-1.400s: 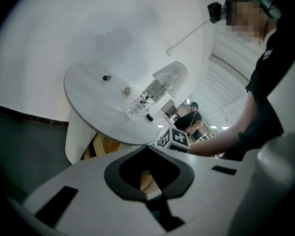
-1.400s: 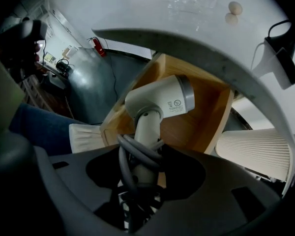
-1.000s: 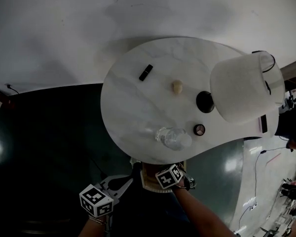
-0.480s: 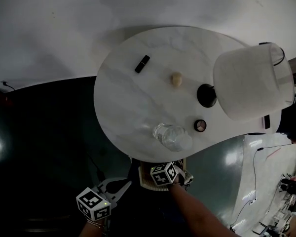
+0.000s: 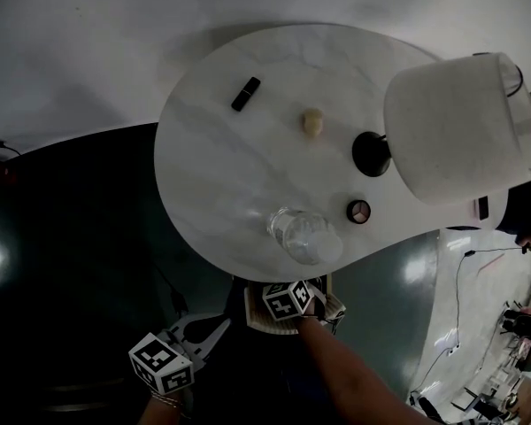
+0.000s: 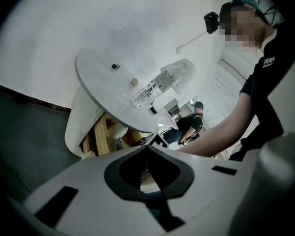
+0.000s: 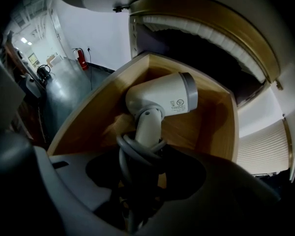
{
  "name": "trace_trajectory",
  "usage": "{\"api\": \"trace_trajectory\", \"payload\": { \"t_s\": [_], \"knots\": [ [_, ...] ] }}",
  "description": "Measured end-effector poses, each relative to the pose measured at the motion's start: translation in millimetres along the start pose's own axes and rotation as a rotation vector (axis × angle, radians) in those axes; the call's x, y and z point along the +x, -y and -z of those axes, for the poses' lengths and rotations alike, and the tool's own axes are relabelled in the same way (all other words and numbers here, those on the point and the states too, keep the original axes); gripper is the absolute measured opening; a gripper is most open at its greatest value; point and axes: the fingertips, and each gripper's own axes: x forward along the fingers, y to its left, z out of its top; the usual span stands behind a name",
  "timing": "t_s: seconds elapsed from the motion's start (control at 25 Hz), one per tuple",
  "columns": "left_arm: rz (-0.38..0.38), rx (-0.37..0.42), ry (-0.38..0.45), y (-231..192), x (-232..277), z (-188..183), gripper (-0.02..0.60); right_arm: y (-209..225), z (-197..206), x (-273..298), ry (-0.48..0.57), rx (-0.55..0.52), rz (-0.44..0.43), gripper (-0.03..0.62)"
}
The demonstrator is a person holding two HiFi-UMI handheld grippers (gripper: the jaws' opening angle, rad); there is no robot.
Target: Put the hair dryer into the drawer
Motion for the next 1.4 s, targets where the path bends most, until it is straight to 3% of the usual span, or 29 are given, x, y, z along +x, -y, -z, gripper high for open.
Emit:
{"api": "trace_trajectory", "payload": {
  "t_s": [0.28,0.48,1.0,1.2,1.4],
  "knots": [
    [0.019,-0.006,0.002,7,2,3,0.008,0,3,-1,-0.032,-0.004,0.005,0.23],
    [0.028,0.01,0.01,9,1,2,0.008,9,9,6,-0.057,0.002,0.066,0.264],
    [0.06,0.06,-0.013,17,-1,-2,0.008,6,2,-23,0.0,-0.025,0.069,0.279],
    [0.085,0.11,-0.026,21,11,-7,0.008,4,6,-47,0.01,-0.012,0.086,0.221],
    [0.107,0.148,-0.036,25,25,-13,0.008,-9,17,-75,0.002,0.038,0.036,0.089]
  ]
}}
